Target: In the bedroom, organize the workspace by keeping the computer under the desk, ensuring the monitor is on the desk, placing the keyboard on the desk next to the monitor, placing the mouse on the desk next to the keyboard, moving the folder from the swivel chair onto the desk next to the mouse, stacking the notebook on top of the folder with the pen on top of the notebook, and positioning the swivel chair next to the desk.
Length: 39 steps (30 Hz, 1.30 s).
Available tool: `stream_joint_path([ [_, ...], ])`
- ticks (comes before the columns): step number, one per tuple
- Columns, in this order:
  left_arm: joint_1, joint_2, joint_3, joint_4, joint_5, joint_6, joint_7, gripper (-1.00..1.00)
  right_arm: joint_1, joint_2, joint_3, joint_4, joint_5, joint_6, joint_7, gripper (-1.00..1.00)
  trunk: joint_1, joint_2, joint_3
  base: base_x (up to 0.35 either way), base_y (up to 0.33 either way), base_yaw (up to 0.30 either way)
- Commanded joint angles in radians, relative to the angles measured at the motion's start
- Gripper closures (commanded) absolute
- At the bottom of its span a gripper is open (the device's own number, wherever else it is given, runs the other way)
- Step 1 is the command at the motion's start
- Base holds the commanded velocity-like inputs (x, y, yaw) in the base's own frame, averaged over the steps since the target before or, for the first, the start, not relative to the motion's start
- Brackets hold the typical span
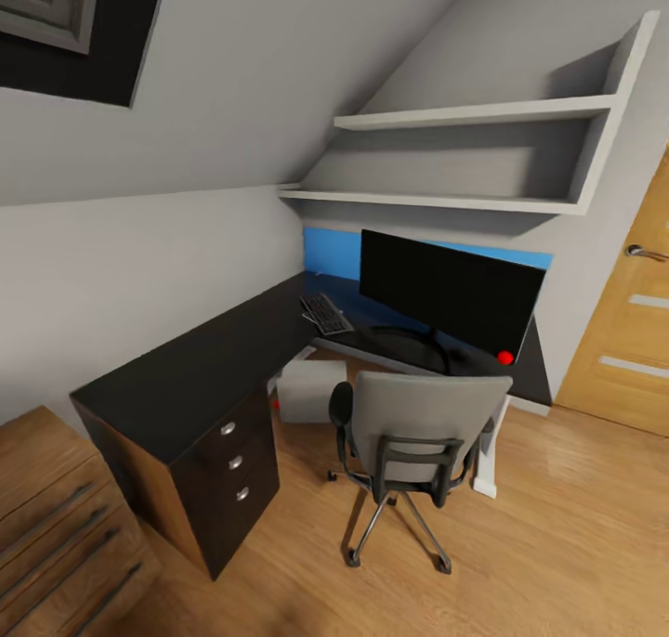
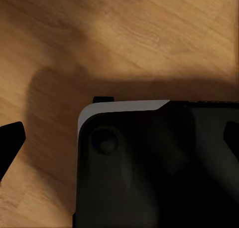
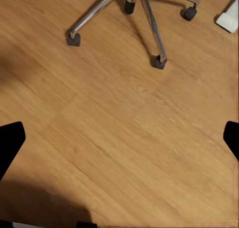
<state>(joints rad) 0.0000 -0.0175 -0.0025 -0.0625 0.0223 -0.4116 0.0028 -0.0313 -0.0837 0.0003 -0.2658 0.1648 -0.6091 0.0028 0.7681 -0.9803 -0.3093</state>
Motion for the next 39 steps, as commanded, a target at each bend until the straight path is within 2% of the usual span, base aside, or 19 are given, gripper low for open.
stream_joint_path([
  [1, 0.0, 0.0, -0.001, 0.0, 0.002, -0.003, 0.0, -1.0, -0.001, -0.002, -0.001, 0.001, 0.003, -0.003, 0.0, -1.0, 0.0, -0.001, -0.001, 0.0, 0.0, -0.3],
  [18, 0.0, 0.0, -0.001, 0.0, 0.002, -0.003, 0.0, -1.0, -0.002, -0.03, -0.006, -0.026, -0.002, -0.003, -0.001, -1.0, 0.0, -0.001, -0.001, 0.0, 0.0, -0.3],
  [39, 0.0, 0.0, -0.002, 0.0, 0.001, -0.003, 0.002, -1.0, -0.002, -0.024, -0.005, -0.02, -0.005, -0.003, -0.001, -1.0, 0.0, -0.001, -0.001, 0.0, 0.0, -0.3],
])
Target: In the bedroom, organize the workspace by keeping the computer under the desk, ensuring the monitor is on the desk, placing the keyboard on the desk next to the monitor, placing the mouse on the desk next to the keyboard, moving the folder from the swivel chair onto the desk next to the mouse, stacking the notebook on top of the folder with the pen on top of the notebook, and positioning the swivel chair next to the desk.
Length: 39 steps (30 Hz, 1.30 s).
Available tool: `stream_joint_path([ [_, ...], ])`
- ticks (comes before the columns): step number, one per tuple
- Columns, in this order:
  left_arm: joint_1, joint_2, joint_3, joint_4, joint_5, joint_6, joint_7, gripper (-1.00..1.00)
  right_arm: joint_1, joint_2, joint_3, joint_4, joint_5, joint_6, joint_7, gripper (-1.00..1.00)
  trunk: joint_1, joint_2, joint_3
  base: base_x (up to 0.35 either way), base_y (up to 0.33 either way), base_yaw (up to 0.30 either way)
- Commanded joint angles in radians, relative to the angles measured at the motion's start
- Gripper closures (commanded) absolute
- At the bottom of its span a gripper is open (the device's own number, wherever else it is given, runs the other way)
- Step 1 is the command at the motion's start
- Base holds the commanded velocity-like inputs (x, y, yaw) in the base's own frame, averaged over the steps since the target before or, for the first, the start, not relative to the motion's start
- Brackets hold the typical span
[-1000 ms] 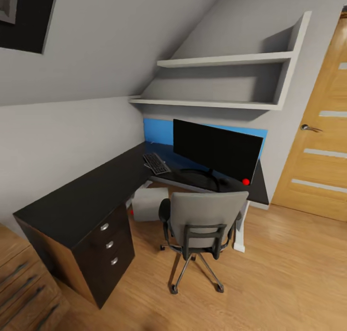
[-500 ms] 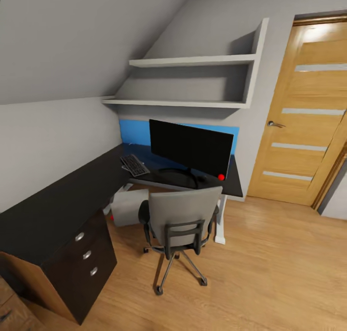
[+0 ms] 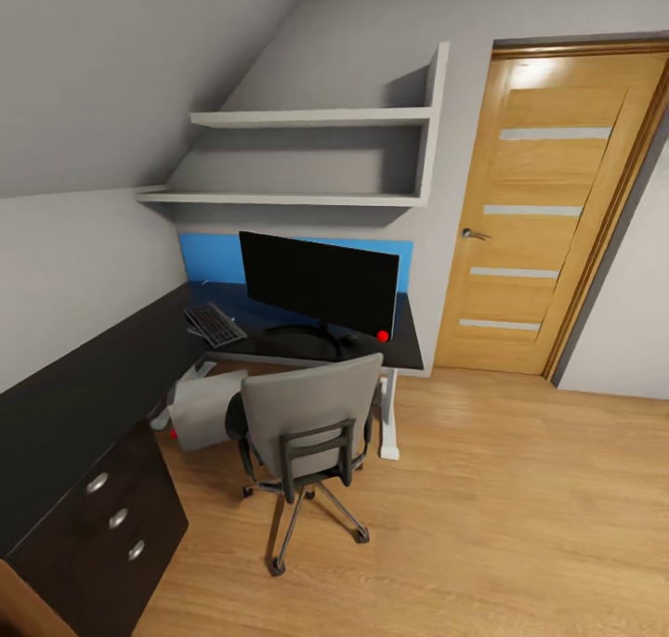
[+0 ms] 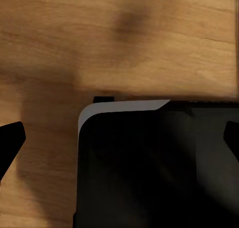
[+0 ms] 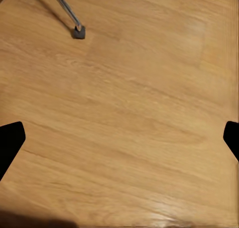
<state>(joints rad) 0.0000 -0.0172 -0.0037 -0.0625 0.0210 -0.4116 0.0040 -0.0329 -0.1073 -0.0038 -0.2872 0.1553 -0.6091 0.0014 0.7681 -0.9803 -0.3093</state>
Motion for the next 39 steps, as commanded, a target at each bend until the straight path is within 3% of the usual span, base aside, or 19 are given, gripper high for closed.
stream_joint_path([
  [1, 0.0, -0.001, -0.001, 0.0, 0.002, -0.003, 0.0, -1.0, -0.001, 0.0, -0.001, 0.001, 0.004, -0.003, 0.0, -1.0, 0.0, -0.001, -0.001, 0.0, 0.0, -0.3],
  [6, 0.0, 0.001, -0.001, 0.0, 0.002, -0.003, 0.0, -1.0, -0.001, 0.0, -0.001, 0.002, 0.004, -0.003, 0.0, -1.0, 0.0, -0.001, -0.001, 0.0, 0.0, -0.3],
  [11, 0.0, 0.021, -0.002, -0.026, 0.001, -0.01, 0.0, -1.0, -0.001, 0.0, -0.001, 0.001, 0.004, -0.003, 0.0, -1.0, 0.0, -0.001, -0.001, 0.0, 0.0, -0.299],
  [20, 0.0, 0.043, 0.004, -0.274, 0.014, -0.01, 0.004, -1.0, -0.001, 0.001, -0.001, 0.0, 0.003, -0.007, 0.0, -1.0, 0.0, -0.001, -0.001, 0.0, 0.0, -0.29],
  [21, 0.0, 0.045, 0.006, -0.328, 0.058, -0.009, 0.005, -1.0, -0.001, 0.0, -0.001, -0.002, 0.002, -0.008, 0.0, -1.0, 0.0, -0.001, -0.001, 0.0, 0.0, -0.281],
  [22, 0.0, 0.045, 0.007, -0.334, 0.071, -0.009, 0.005, -1.0, -0.001, 0.0, -0.001, -0.002, 0.002, -0.008, 0.0, -1.0, 0.0, -0.001, -0.001, 0.0, 0.0, -0.281],
  [23, 0.0, 0.044, 0.007, -0.338, 0.117, -0.008, 0.005, -1.0, -0.001, 0.0, -0.001, -0.002, 0.001, -0.009, 0.0, -1.0, 0.0, -0.001, -0.001, 0.0, 0.0, -0.281],
  [25, 0.0, 0.044, 0.006, -0.307, 0.164, -0.008, -0.002, -1.0, -0.001, 0.001, -0.001, -0.003, 0.0, -0.011, 0.0, -1.0, 0.0, -0.001, -0.001, 0.0, 0.0, -0.281],
  [28, 0.0, 0.046, 0.006, -0.27, 0.188, -0.006, -0.006, -1.0, -0.001, 0.001, -0.002, -0.003, -0.018, -0.024, 0.0, -1.0, 0.0, -0.001, -0.001, 0.0, 0.0, -0.281],
  [31, 0.0, 0.047, 0.005, -0.247, 0.199, -0.007, -0.007, -1.0, -0.001, 0.001, -0.002, -0.001, -0.064, -0.04, 0.001, -1.0, 0.0, -0.001, -0.001, 0.0, 0.0, -0.281],
  [32, 0.0, 0.048, 0.006, -0.237, 0.202, -0.011, -0.007, -1.0, -0.001, 0.001, -0.002, 0.0, -0.109, -0.049, 0.001, -1.0, 0.0, -0.001, -0.001, 0.0, 0.0, -0.282],
  [33, 0.0, 0.048, 0.006, -0.234, 0.203, -0.012, -0.007, -1.0, -0.001, 0.001, -0.002, 0.0, -0.121, -0.05, 0.001, -1.0, 0.0, -0.001, -0.001, 0.0, 0.0, -0.282],
  [39, 0.0, 0.047, 0.007, -0.227, 0.201, -0.013, -0.008, -1.0, -0.001, 0.001, -0.002, -0.001, -0.143, -0.053, 0.002, -1.0, 0.0, -0.001, -0.002, 0.0, 0.0, -0.283],
])
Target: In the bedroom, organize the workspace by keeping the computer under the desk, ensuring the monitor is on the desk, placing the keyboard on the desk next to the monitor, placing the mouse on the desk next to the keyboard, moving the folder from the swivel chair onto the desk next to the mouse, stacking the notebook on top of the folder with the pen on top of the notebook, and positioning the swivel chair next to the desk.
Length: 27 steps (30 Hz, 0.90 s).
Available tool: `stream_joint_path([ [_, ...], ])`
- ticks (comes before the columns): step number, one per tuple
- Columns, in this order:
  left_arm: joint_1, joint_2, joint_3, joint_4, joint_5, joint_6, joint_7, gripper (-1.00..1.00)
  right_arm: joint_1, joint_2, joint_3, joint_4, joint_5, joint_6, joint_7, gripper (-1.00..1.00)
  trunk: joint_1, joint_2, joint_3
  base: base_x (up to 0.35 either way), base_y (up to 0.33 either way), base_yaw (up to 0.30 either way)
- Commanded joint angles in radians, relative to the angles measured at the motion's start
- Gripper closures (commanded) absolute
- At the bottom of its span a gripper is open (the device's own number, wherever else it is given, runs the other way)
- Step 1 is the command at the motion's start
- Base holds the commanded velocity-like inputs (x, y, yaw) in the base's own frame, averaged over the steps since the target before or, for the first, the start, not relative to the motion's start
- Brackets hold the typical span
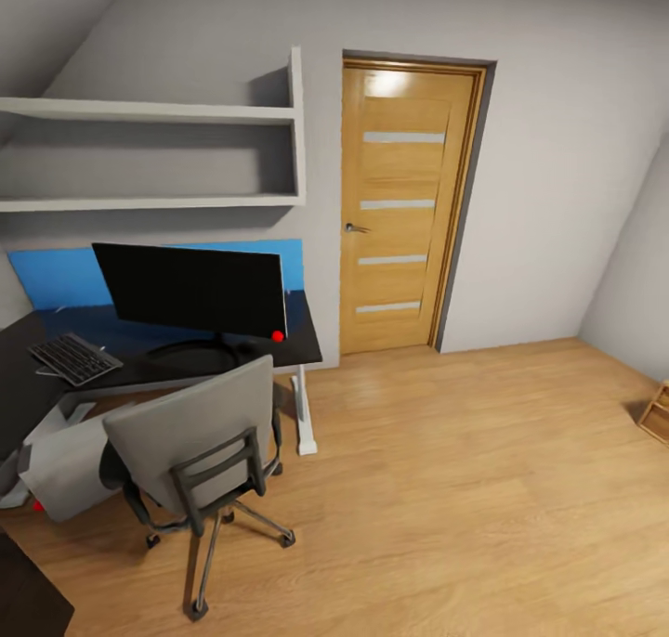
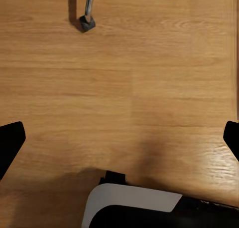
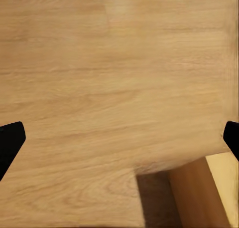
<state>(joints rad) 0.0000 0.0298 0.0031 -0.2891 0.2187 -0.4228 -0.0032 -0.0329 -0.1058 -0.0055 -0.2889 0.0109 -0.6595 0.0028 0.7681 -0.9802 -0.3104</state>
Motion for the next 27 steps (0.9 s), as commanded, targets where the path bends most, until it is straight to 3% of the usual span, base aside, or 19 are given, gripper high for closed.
stream_joint_path([
  [1, 0.0, 0.0, 0.0, 0.0, 0.004, -0.002, 0.0, -1.0, -0.001, 0.0, -0.001, 0.001, 0.001, -0.003, 0.0, -1.0, 0.0, -0.001, -0.002, 0.0, 0.0, -0.283],
  [10, 0.0, -0.002, -0.002, 0.002, 0.003, -0.001, 0.004, -1.0, -0.001, 0.003, 0.001, 0.002, 0.002, 0.0, 0.0, -1.0, 0.0, -0.001, -0.007, 0.0, 0.0, -0.264],
  [16, 0.0, -0.003, -0.005, 0.002, 0.002, -0.001, 0.005, -1.0, -0.001, 0.004, 0.001, 0.005, 0.004, -0.002, 0.0, -1.0, 0.0, -0.001, -0.009, 0.0, 0.0, -0.074],
  [19, 0.0, -0.002, -0.006, 0.002, 0.002, -0.001, 0.005, -1.0, -0.001, 0.027, 0.0, 0.004, 0.003, -0.002, 0.0, -1.0, 0.0, -0.001, -0.009, 0.0, 0.0, -0.011],
  [27, 0.0, -0.002, -0.007, 0.002, 0.002, 0.001, 0.005, -1.0, -0.001, 0.033, -0.002, -0.001, 0.0, 0.003, -0.001, -1.0, 0.0, -0.001, -0.018, 0.0, 0.0, -0.063],
])
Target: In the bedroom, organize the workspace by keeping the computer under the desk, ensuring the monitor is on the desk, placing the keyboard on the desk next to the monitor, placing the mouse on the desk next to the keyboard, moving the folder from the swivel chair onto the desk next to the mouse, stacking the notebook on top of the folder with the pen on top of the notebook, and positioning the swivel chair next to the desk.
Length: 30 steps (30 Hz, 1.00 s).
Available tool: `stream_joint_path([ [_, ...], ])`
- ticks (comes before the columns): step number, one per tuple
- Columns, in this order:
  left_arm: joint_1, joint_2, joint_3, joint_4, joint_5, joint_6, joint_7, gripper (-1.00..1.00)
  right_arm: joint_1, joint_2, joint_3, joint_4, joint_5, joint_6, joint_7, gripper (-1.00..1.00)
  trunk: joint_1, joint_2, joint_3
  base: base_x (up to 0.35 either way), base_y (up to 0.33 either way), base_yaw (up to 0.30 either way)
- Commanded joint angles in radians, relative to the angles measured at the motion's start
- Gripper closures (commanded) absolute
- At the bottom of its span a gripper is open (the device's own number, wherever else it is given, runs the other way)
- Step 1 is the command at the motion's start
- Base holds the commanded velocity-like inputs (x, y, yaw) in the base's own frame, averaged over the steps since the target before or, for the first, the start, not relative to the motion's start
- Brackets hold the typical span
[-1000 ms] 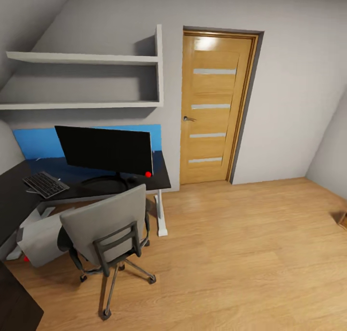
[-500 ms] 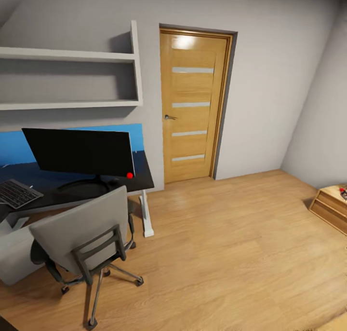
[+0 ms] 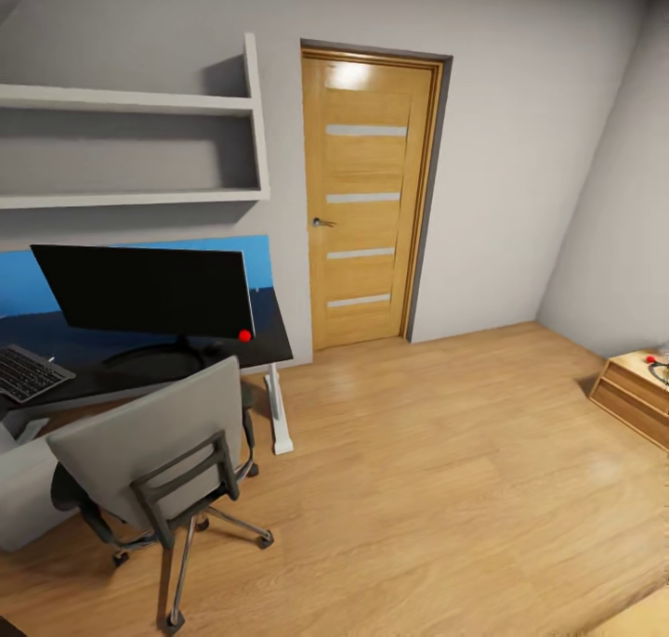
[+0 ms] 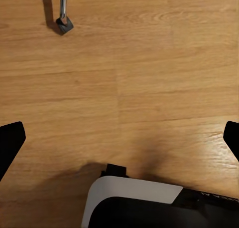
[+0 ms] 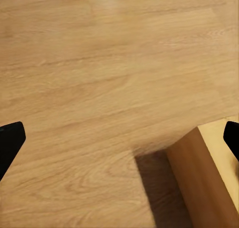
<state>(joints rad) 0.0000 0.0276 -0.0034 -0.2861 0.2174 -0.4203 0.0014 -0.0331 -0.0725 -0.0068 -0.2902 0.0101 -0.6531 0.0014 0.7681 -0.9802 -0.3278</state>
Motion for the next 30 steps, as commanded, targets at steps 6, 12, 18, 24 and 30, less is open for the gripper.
stream_joint_path([
  [6, 0.0, 0.0, -0.001, -0.001, 0.004, -0.002, 0.0, -1.0, -0.001, 0.001, -0.003, 0.0, -0.001, -0.002, -0.001, -1.0, 0.0, -0.001, -0.01, 0.0, 0.0, -0.123],
  [12, 0.0, 0.0, -0.001, -0.001, 0.004, -0.002, 0.0, -1.0, -0.001, 0.001, -0.018, 0.0, -0.001, -0.002, -0.001, -1.0, 0.0, -0.001, -0.02, 0.0, 0.0, -0.139],
  [18, 0.0, 0.0, -0.001, -0.001, 0.004, -0.002, 0.0, -1.0, -0.001, 0.001, -0.023, 0.0, 0.0, -0.002, 0.0, -1.0, 0.0, -0.001, -0.028, 0.0, 0.0, -0.17],
  [24, 0.0, 0.0, -0.001, -0.001, 0.004, -0.002, 0.0, -1.0, -0.001, 0.0, -0.024, 0.0, 0.002, -0.007, 0.0, -1.0, 0.0, -0.001, -0.034, 0.0, 0.0, -0.228],
  [30, 0.0, 0.0, 0.0, -0.001, 0.004, -0.002, 0.0, -1.0, -0.001, -0.001, -0.024, 0.0, 0.004, -0.01, 0.001, -1.0, 0.0, -0.001, -0.036, 0.0, 0.0, -0.283],
])
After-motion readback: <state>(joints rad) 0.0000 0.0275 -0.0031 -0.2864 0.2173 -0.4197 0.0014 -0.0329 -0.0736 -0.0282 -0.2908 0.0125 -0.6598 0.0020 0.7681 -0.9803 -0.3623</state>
